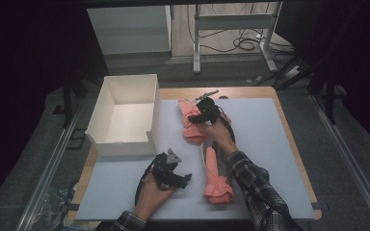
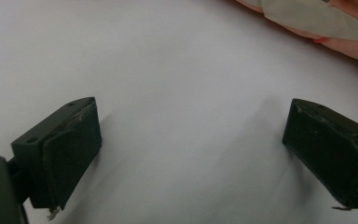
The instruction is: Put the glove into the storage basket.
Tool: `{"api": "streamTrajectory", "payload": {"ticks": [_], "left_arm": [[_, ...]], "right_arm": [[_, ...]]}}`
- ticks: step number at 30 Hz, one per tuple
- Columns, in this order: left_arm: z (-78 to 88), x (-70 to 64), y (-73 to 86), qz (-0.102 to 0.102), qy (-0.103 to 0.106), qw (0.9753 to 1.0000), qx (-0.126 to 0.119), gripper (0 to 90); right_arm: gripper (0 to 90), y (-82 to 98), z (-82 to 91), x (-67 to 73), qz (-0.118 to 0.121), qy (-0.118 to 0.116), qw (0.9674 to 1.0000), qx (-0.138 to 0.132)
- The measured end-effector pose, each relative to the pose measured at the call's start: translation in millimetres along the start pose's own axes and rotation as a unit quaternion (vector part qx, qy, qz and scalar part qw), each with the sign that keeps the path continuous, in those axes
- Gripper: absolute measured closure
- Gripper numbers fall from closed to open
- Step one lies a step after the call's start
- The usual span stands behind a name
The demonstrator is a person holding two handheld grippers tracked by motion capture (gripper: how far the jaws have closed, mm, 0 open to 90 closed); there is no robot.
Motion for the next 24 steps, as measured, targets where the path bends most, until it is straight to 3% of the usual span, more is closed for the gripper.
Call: {"api": "streamTrajectory", "payload": {"ticks": [6,12,18,24], "left_arm": [[0.0,0.0,0.0,0.000,0.000,1.0000,0.000,4.2],[0.0,0.0,0.0,0.000,0.000,1.0000,0.000,4.2],[0.0,0.0,0.0,0.000,0.000,1.0000,0.001,4.2],[-0.1,-0.2,0.1,0.002,0.000,1.0000,0.000,4.2]], "right_arm": [[53.6,2.9,-9.4,-0.7,-0.010,-0.014,0.9996,0.022],[78.1,0.0,-7.6,6.6,0.006,-0.001,0.9996,0.027],[83.5,-5.3,1.0,2.1,-0.024,-0.013,0.9995,0.013],[83.6,-13.4,12.0,-0.9,-0.027,-0.011,0.9995,-0.010]]}}
Point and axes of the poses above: each handheld gripper's, and its own axes: z roughly backward along the jaws, y roughly out of its underside, x roughly to its left, the point moved 3 cm from there along -z, roughly forward along the jaws, and after that the axes turned 5 degrees about -x, right-handed, at the moved point
